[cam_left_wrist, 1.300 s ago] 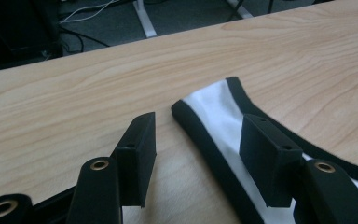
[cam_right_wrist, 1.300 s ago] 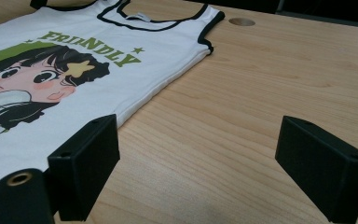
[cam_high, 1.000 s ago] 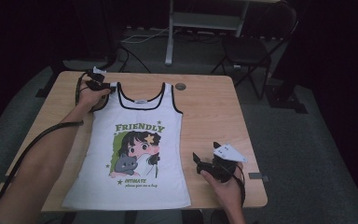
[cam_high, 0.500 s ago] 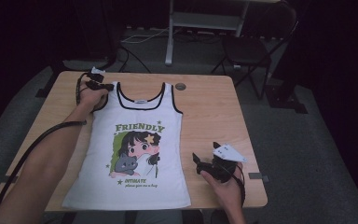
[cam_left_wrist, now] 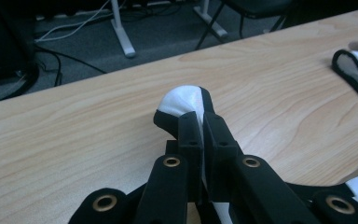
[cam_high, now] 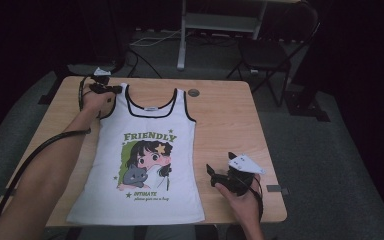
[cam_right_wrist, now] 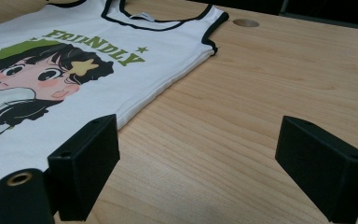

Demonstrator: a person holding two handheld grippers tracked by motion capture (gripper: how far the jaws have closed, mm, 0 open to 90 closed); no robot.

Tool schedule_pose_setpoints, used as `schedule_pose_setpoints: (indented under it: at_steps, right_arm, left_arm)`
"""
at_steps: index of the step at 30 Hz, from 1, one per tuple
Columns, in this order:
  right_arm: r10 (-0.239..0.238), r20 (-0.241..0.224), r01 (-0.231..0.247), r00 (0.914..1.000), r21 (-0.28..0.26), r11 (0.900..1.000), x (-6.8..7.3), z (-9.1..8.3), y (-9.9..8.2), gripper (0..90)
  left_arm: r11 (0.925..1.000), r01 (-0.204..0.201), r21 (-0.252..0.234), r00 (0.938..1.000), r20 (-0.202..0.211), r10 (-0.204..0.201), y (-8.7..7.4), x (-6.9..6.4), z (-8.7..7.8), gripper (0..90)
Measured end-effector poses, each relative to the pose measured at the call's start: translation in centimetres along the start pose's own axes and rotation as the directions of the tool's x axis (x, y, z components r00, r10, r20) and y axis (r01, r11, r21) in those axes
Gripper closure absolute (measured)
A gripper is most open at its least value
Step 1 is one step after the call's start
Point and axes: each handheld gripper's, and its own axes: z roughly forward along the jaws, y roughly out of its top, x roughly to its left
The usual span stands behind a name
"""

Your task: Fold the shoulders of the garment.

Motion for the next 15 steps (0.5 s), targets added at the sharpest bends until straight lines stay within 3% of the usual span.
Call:
schedule_pose_setpoints:
  at_steps: [2,15]
  right_arm:
    - [-0.001,-0.001,0.001,1.0,0.001,1.0,0.0,0.0,0.0,12.9]
    - [-0.006,-0.011,0.006,0.9999,0.003,1.0,0.1,0.0,0.0,12.9]
  left_arm:
    - [0.9999,-0.013,0.003,0.9999,0.005,0.013,0.1,-0.3,-0.2,87.1]
    - [0.9992,0.011,-0.039,0.9992,0.038,-0.009,-0.3,-2.4,-2.5,87.1]
